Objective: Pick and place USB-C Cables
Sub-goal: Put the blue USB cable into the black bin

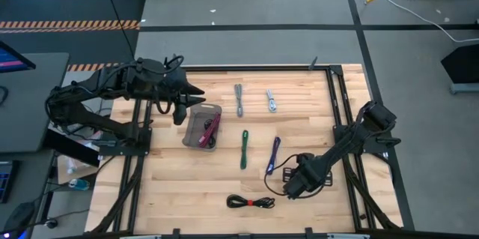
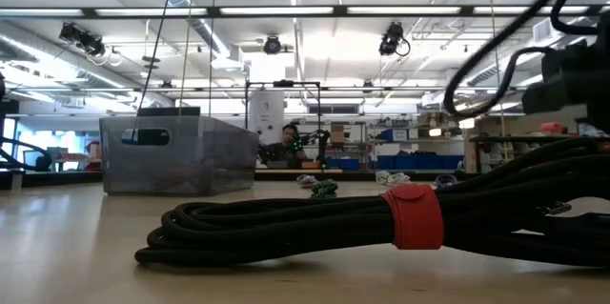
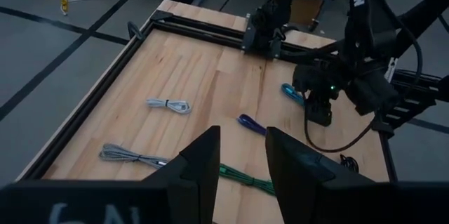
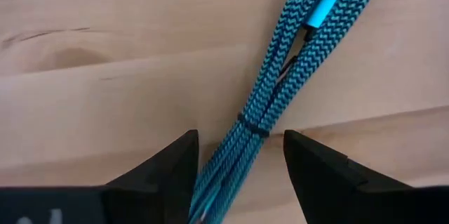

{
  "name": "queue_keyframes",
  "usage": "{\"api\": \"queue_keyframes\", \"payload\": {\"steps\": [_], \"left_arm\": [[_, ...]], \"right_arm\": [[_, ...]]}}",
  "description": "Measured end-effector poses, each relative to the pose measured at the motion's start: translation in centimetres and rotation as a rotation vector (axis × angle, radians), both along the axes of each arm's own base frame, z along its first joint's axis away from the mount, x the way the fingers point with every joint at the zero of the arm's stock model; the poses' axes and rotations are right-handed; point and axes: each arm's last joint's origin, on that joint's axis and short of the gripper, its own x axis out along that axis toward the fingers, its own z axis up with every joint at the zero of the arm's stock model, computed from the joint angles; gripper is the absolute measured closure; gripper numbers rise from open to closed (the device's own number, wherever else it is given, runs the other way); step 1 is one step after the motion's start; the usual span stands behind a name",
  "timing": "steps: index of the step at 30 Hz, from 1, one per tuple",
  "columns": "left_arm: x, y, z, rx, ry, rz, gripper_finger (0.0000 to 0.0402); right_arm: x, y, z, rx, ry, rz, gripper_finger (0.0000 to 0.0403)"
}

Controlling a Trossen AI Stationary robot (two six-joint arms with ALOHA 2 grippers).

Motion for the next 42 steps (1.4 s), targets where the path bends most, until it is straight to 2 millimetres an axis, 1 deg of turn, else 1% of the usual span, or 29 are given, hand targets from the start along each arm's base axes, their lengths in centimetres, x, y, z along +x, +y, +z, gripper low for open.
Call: {"api": "queue_keyframes", "payload": {"steps": [3, 6, 8, 11, 12, 13, 16, 18, 21, 24, 28, 30, 33, 35, 36, 38, 39, 40, 42], "left_arm": [[0.0, 0.0, 0.0, -0.001, 0.001, 0.0, 0.028], [0.0, 0.0, 0.0, -0.011, 0.0, 0.006, 0.028], [0.0, 0.0, 0.0, -0.014, 0.002, 0.007, 0.028], [-0.1, 0.0, -0.1, -0.022, 0.009, 0.011, 0.028], [-0.1, 0.0, -0.2, -0.024, 0.014, 0.012, 0.028], [-0.1, 0.0, -0.2, -0.025, 0.017, 0.013, 0.028], [-0.2, 0.0, -0.3, -0.026, 0.031, 0.013, 0.028], [-0.2, 0.0, -0.4, -0.026, 0.043, 0.013, 0.028], [-0.3, 0.0, -0.5, -0.026, 0.053, 0.013, 0.028], [-0.3, 0.0, -0.5, -0.026, 0.053, 0.013, 0.028], [-0.2, 0.0, -0.3, -0.024, 0.037, 0.012, 0.028], [-0.1, 0.0, -0.1, -0.016, 0.012, 0.008, 0.028], [0.4, 0.0, 0.3, -0.014, -0.043, 0.001, 0.028], [1.2, 0.0, 0.7, -0.014, -0.099, -0.034, 0.028], [1.5, -0.1, 0.8, -0.02, -0.121, -0.064, 0.028], [3.0, -0.2, 1.0, -0.04, -0.188, -0.14, 0.028], [3.6, -0.3, 1.3, -0.05, -0.232, -0.184, 0.028], [4.2, -0.4, 1.1, -0.062, -0.242, -0.221, 0.028], [6.3, -0.5, 0.9, -0.07, -0.3, -0.275, 0.028]], "right_arm": [[0.3, 0.1, -0.6, -0.011, 0.005, -0.002, 0.0201], [0.5, 0.0, -1.0, -0.03, -0.006, 0.007, 0.0232], [0.6, 0.0, -1.0, -0.035, -0.02, 0.013, 0.0271], [0.7, 0.0, -0.9, -0.039, -0.042, 0.022, 0.0351], [0.6, 0.1, -0.8, -0.039, -0.048, 0.031, 0.0372], [0.6, 0.1, -0.6, -0.039, -0.058, 0.041, 0.038], [0.2, 0.1, 0.1, -0.048, -0.081, 0.05, 0.0379], [0.0, -0.2, 0.9, -0.084, -0.119, 0.071, 0.0381], [0.2, -0.6, 3.5, -0.138, -0.275, 0.143, 0.0381], [0.4, -1.3, 7.0, -0.251, -0.45, 0.274, 0.0381], [0.5, -2.3, 12.8, -0.426, -0.666, 0.499, 0.0381], [0.2, -2.8, 15.8, -0.527, -0.754, 0.583, 0.0381], [-0.4, -3.6, 20.1, -0.698, -0.837, 0.69, 0.0381], [-0.7, -4.0, 22.4, -0.792, -0.87, 0.755, 0.0381], [-0.8, -4.1, 23.3, -0.828, -0.886, 0.783, 0.0381], [-0.9, -4.3, 24.8, -0.882, -0.908, 0.851, 0.0381], [-0.8, -4.3, 25.3, -0.904, -0.918, 0.882, 0.0381], [-0.8, -4.3, 25.5, -0.922, -0.919, 0.917, 0.0381], [-0.5, -4.5, 25.8, -0.948, -0.916, 0.962, 0.0381]]}}
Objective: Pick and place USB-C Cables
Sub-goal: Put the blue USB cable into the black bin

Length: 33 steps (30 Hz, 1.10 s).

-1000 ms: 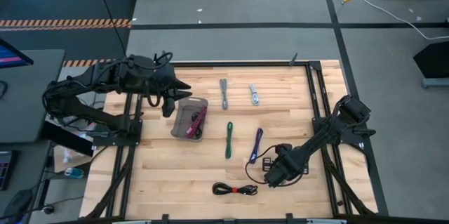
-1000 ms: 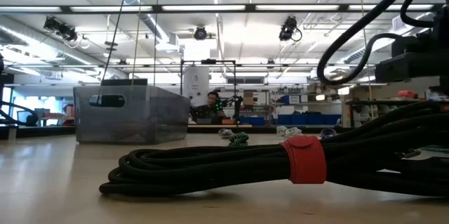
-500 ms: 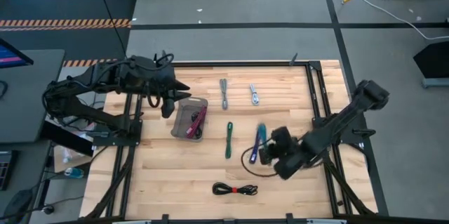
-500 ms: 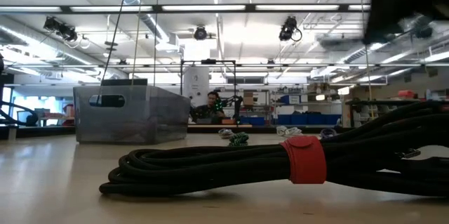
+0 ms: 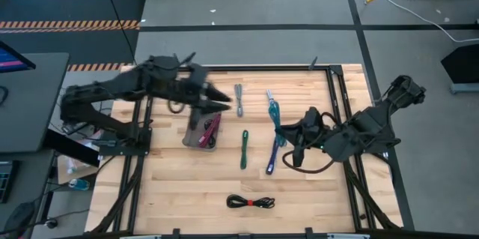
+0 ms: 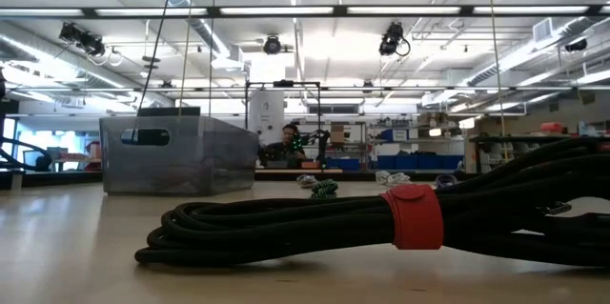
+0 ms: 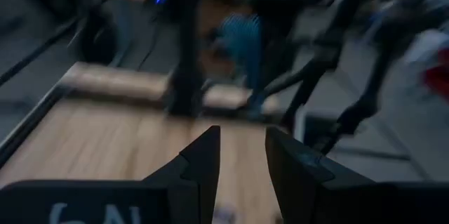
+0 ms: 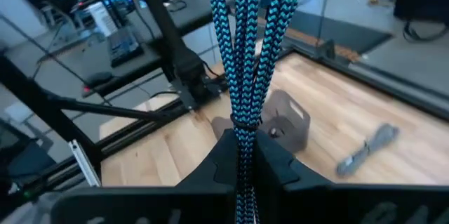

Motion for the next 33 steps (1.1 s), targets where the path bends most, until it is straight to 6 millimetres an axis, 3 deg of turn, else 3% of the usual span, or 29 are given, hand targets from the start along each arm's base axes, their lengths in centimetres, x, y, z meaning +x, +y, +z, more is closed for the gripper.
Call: {"api": "queue_keyframes", "payload": {"steps": [7, 11, 26, 33], "left_arm": [[6.6, -0.3, -2.1, -0.103, -0.132, -0.231, 0.028], [9.0, -0.5, -3.2, -0.144, -0.18, -0.319, 0.028], [9.5, 2.6, -3.3, -0.103, -0.227, -0.243, 0.028], [9.3, 3.2, -2.8, -0.082, -0.283, -0.264, 0.0264]], "right_arm": [[0.6, -0.5, 0.0, -0.045, 0.033, 0.052, 0.0381], [0.7, -0.5, 0.1, -0.04, 0.037, 0.088, 0.0381], [-0.6, -0.7, 2.4, -0.089, -0.062, 0.204, 0.0381], [-0.6, -1.6, 2.2, -0.118, -0.029, 0.178, 0.0381]]}}
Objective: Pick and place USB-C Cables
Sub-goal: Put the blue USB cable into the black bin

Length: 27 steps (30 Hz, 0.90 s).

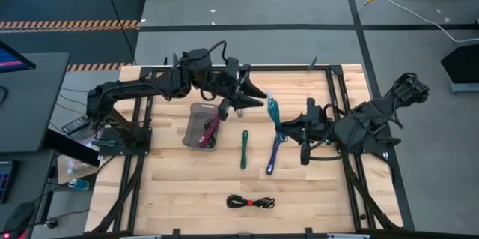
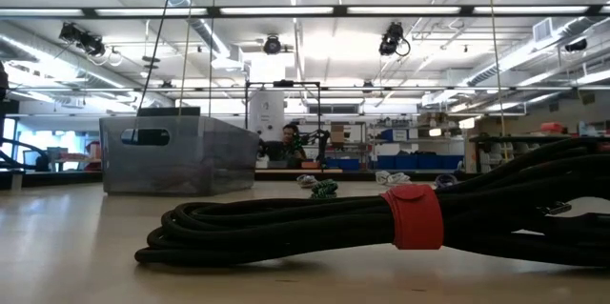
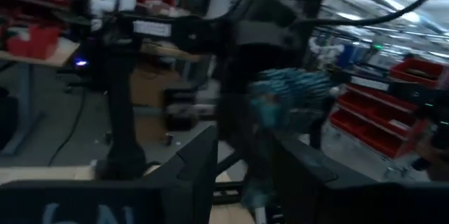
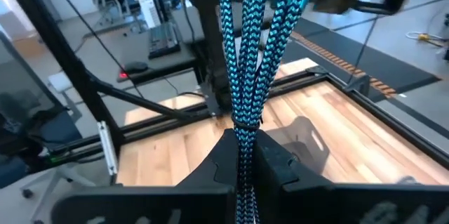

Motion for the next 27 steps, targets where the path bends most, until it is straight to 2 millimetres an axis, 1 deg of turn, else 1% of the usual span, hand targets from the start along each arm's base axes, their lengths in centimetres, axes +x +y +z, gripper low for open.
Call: {"api": "queue_keyframes", "payload": {"steps": [6, 9, 12, 16, 23, 27], "left_arm": [[0.1, -1.3, 0.1, 0.022, -0.017, -0.054, 0.0196], [0.1, -1.3, 0.1, 0.014, -0.012, -0.053, 0.0165], [0.1, -1.0, 0.1, 0.013, -0.01, -0.042, 0.0146], [0.1, -0.9, 0.1, 0.013, -0.01, -0.034, 0.0137], [0.1, -0.9, 0.1, 0.014, -0.013, -0.021, 0.0136], [0.2, -0.7, 0.1, 0.007, -0.015, 0.047, 0.0136]], "right_arm": [[0.3, -0.6, -0.1, 0.009, 0.009, -0.002, 0.0381], [0.4, -0.8, -0.1, 0.01, 0.01, -0.008, 0.0381], [0.7, -0.9, -0.2, 0.007, 0.015, -0.021, 0.0381], [1.0, -1.3, -0.2, 0.013, 0.016, -0.02, 0.0381], [1.5, -2.1, -0.1, -0.008, 0.015, -0.031, 0.0381], [1.7, -2.7, -0.2, -0.012, 0.02, -0.039, 0.0381]]}}
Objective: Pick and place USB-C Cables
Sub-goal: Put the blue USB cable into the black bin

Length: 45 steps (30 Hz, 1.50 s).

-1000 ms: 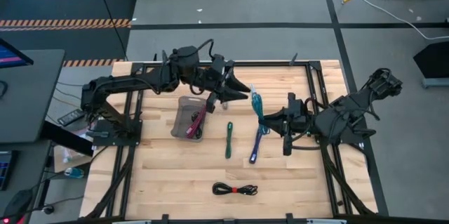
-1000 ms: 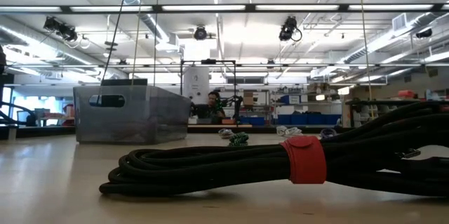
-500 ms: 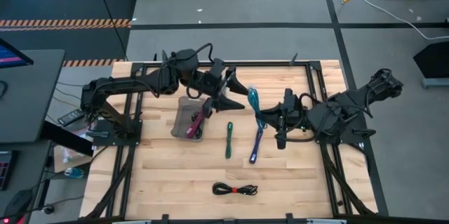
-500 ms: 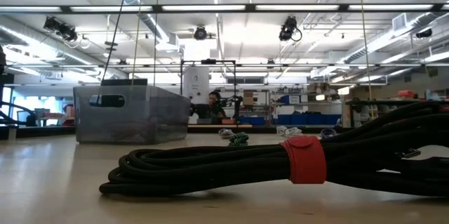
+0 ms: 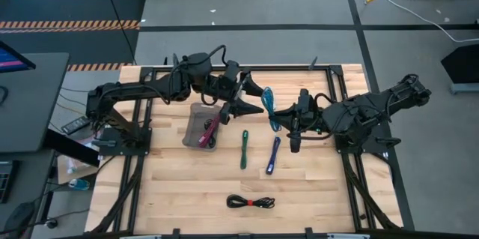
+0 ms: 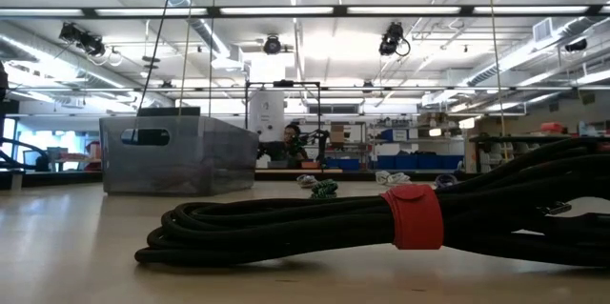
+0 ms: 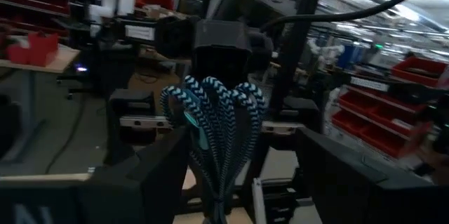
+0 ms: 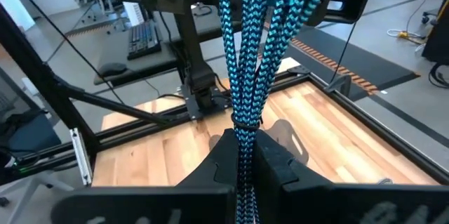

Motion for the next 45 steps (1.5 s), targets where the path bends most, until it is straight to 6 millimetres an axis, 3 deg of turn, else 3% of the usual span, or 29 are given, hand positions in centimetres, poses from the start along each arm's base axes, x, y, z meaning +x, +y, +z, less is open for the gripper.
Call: {"api": "queue_keyframes", "payload": {"steps": [9, 14, 17, 22, 24, 28, 34, 41, 45], "left_arm": [[1.2, 0.9, -1.2, -0.011, 0.019, 0.113, 0.0138], [1.7, 1.4, -1.8, -0.025, 0.034, 0.157, 0.0167], [1.9, 1.4, -1.9, -0.027, 0.034, 0.162, 0.0219], [1.7, 1.3, -1.6, -0.02, 0.021, 0.149, 0.0361], [1.6, 1.2, -1.4, -0.007, 0.006, 0.147, 0.0363], [1.2, 1.2, -1.0, 0.004, -0.011, 0.147, 0.0365], [0.1, 1.3, 0.2, 0.019, -0.032, 0.163, 0.0372], [-1.0, 2.3, 0.5, 0.051, 0.0, 0.242, 0.0372], [-1.6, 2.6, -0.3, 0.054, 0.132, 0.234, 0.0372]], "right_arm": [[0.6, -1.1, -0.2, -0.001, 0.02, -0.017, 0.0381], [1.4, -1.2, -0.8, 0.011, 0.041, -0.001, 0.0381], [1.5, -1.2, -0.9, 0.014, 0.052, 0.004, 0.0382], [1.4, -1.2, -0.8, 0.022, 0.041, 0.005, 0.0382], [1.4, -1.2, -0.7, 0.025, 0.033, 0.007, 0.0377], [1.5, -1.0, -0.2, 0.052, -0.011, 0.044, 0.0323], [0.0, 0.0, 1.9, 0.073, -0.139, 0.236, 0.0259], [-2.5, 1.1, 3.6, 0.115, -0.228, 0.404, 0.0225], [-3.6, 1.2, 4.0, 0.131, -0.238, 0.431, 0.0219]]}}
